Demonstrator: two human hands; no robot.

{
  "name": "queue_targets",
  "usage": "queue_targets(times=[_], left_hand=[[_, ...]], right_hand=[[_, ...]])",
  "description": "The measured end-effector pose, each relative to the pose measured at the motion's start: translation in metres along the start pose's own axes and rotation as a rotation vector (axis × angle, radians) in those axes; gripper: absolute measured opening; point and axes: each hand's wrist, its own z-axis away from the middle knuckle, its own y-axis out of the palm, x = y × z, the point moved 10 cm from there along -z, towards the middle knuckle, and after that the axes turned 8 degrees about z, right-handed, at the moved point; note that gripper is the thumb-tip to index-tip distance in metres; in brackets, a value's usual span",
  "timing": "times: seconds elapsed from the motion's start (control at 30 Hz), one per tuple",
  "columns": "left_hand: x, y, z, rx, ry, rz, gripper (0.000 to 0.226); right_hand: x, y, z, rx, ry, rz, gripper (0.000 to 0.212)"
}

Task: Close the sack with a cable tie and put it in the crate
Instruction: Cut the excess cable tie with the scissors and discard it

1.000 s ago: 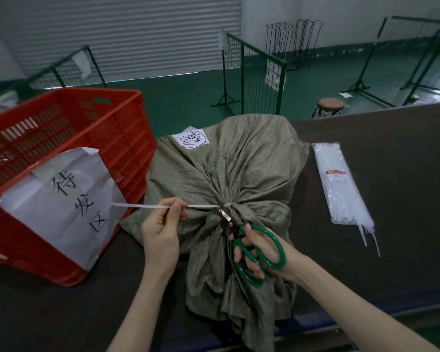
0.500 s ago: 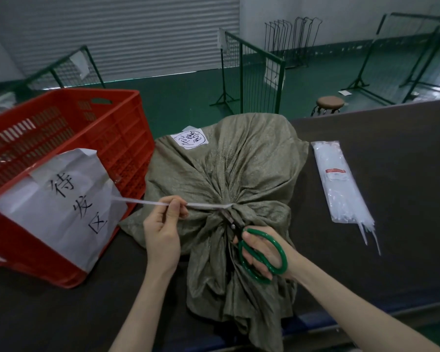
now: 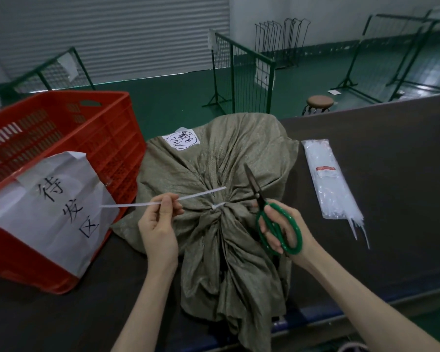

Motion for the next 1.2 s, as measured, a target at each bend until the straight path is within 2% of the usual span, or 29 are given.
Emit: queue_targets(times=[0.07, 0.13, 0.17, 0.3, 0.43, 0.5, 0.6, 0.7, 0.77, 0.9, 1.0, 1.1, 1.2], left_hand=[[0.004, 0.01, 0.003, 0.03, -0.016, 0.0, 0.028], [0.01, 0.018, 0.007, 0.063, -0.042, 0.007, 0.027], [0.012, 0.023, 0.009, 0.081, -0.051, 0.012, 0.027], [0.018, 0.041, 0.019, 0.155, -0.104, 0.034, 0.028], [0.026, 0.051, 0.027, 0.213, -0.181, 0.048, 0.027], [0.028, 0.054, 0.031, 0.237, -0.202, 0.037, 0.029], [0.029, 0.059, 0.035, 0.252, -0.222, 0.029, 0.029], [0.029, 0.064, 0.039, 0.277, -0.22, 0.01, 0.022], [0.029, 0.066, 0.041, 0.295, -0.223, 0.006, 0.019], [0.03, 0.069, 0.044, 0.321, -0.229, -0.005, 0.016], [0.033, 0.072, 0.047, 0.34, -0.24, -0.009, 0.015], [0.036, 0.076, 0.049, 0.376, -0.225, -0.054, 0.014], [0.037, 0.084, 0.053, 0.436, -0.206, -0.108, 0.011]], right_hand=[[0.007, -0.021, 0.0, -0.094, -0.016, 0.019, 0.055], [0.014, -0.043, 0.002, -0.21, -0.05, 0.048, 0.024], [0.016, -0.056, 0.003, -0.285, -0.066, 0.08, 0.016], [0.017, -0.108, 0.013, -0.569, -0.111, 0.372, 0.037], [0.0, -0.151, 0.025, -0.726, 0.009, 0.782, 0.04], [-0.012, -0.166, 0.029, -0.732, 0.102, 0.978, 0.047], [-0.035, -0.181, 0.03, -0.622, 0.247, 1.216, 0.058], [-0.057, -0.187, 0.031, -0.509, 0.402, 1.389, 0.056], [-0.064, -0.186, 0.032, -0.486, 0.43, 1.442, 0.052], [-0.064, -0.178, 0.031, -0.476, 0.415, 1.455, 0.043], [-0.037, -0.167, 0.032, -0.59, 0.312, 1.397, 0.03], [0.008, -0.14, 0.036, -0.724, -0.027, 1.073, 0.014], [0.036, -0.099, 0.04, -0.616, -0.205, 0.662, 0.013]])
